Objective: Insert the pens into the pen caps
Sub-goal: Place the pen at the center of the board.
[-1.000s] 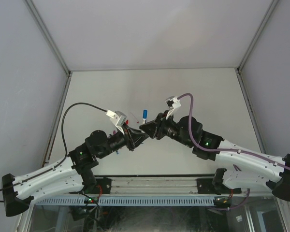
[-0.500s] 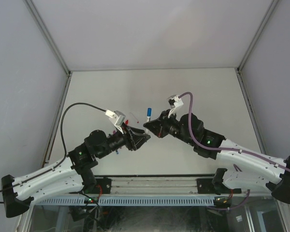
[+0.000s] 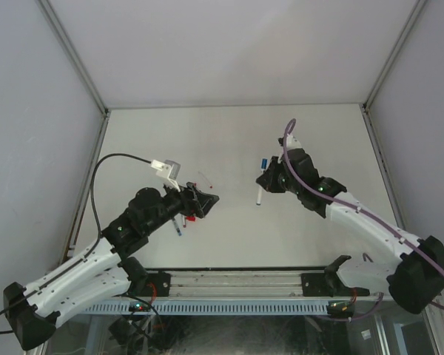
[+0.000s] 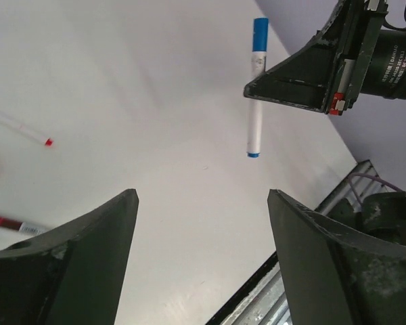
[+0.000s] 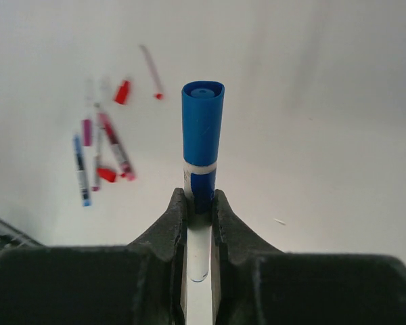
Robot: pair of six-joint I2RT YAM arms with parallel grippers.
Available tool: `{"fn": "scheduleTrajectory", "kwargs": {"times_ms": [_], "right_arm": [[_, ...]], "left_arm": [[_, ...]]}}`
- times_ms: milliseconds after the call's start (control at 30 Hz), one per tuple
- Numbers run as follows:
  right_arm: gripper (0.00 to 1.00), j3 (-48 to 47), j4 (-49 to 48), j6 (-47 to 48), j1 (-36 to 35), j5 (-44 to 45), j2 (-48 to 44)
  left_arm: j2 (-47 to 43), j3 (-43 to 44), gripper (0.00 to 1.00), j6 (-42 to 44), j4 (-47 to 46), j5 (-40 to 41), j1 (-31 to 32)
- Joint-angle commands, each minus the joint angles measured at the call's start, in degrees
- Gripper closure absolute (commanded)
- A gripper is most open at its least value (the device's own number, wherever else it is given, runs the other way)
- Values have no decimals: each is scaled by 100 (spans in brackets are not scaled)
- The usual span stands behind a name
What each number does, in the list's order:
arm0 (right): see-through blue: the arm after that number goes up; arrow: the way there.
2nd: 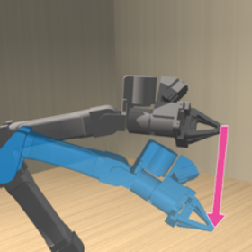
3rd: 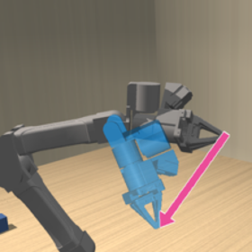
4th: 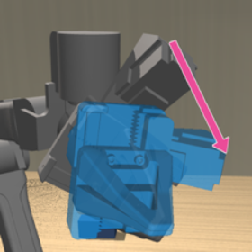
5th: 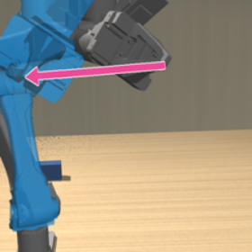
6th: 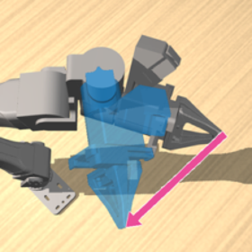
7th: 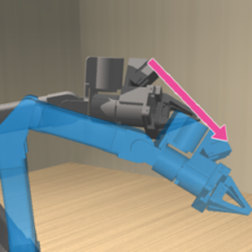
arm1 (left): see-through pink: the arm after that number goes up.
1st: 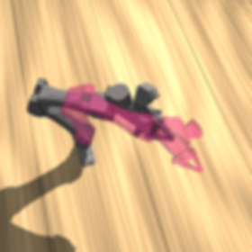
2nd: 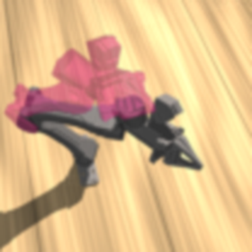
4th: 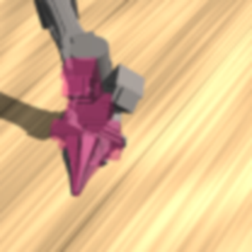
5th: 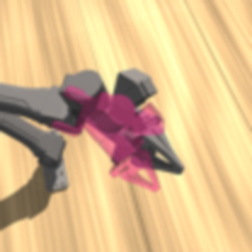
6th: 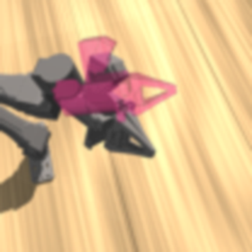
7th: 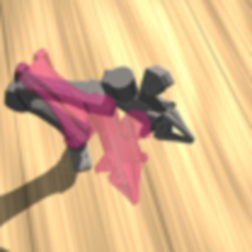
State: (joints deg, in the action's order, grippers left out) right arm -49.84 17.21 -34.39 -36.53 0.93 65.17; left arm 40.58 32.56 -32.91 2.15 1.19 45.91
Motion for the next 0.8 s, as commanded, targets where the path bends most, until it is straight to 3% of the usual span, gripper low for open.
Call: {"fn": "scheduleTrajectory", "kwargs": {"times_ms": [0, 533, 767], "right_arm": [[100, -503, 723, 331, 380, -112, 517], [100, -2462, 1806, 1124, 967, -100, 3379], [100, -2961, 1948, 1051, 1009, -73, 3994]], "left_arm": [[-9, -81, 16, -181, 434, 74, -255], [-12, 136, 12, -377, 1476, 953, -442], [-161, 47, 12, -482, 1443, 1055, -443]]}}
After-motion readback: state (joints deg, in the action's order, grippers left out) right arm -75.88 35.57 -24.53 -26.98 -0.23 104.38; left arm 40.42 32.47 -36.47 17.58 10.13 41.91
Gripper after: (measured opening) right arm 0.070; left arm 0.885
